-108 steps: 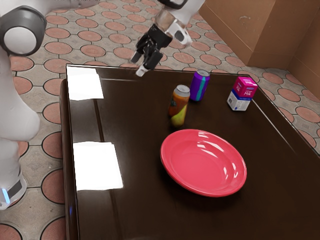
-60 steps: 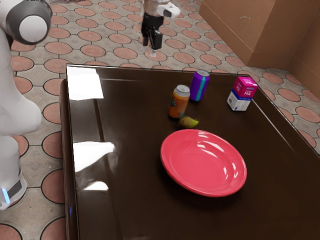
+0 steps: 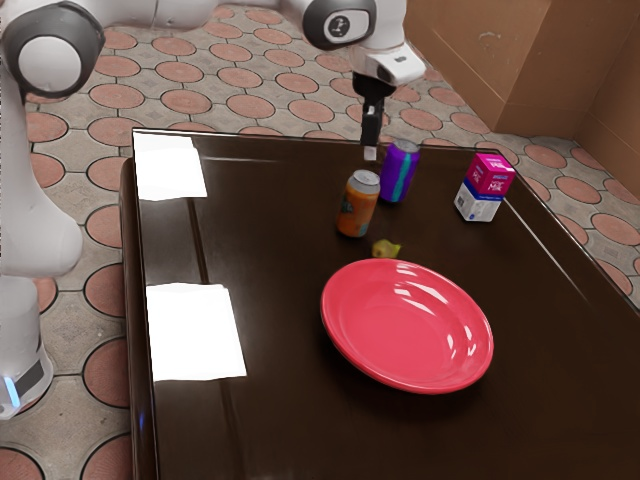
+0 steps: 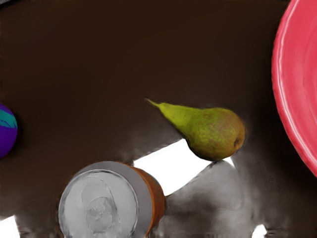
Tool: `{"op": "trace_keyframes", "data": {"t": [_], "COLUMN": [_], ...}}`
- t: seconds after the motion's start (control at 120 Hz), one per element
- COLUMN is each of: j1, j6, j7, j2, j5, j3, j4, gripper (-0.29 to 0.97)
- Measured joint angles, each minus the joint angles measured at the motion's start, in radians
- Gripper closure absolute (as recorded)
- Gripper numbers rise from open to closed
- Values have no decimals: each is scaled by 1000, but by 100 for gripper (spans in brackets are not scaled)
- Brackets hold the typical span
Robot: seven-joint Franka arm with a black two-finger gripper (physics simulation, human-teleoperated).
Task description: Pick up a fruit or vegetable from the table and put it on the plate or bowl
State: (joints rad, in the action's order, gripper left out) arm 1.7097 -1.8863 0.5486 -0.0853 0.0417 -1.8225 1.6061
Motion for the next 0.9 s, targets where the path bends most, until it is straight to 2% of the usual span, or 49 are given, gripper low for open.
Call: {"op": "trace_keyframes", "data": {"t": [0.05, 0.108, 0.142, 0.175, 0.217, 0.317, 0.55, 0.9], "j1": [-198, -725, -965, -1096, -1183, -1248, -1256, -1271], "j6": [-17, -30, -36, -41, -47, -57, -10, 48], "j7": [17, 46, 67, 87, 111, 161, 253, 360], "j2": [22, 145, 219, 275, 329, 395, 468, 524], "j5": [-1, -58, -107, -146, -192, -267, -373, -441], "j3": [204, 675, 896, 1024, 1105, 1164, 1185, 1185], "j4": [2, -42, -87, -115, -135, -149, -118, -100], "gripper": [3, 3, 3, 3, 3, 3, 3, 3]}}
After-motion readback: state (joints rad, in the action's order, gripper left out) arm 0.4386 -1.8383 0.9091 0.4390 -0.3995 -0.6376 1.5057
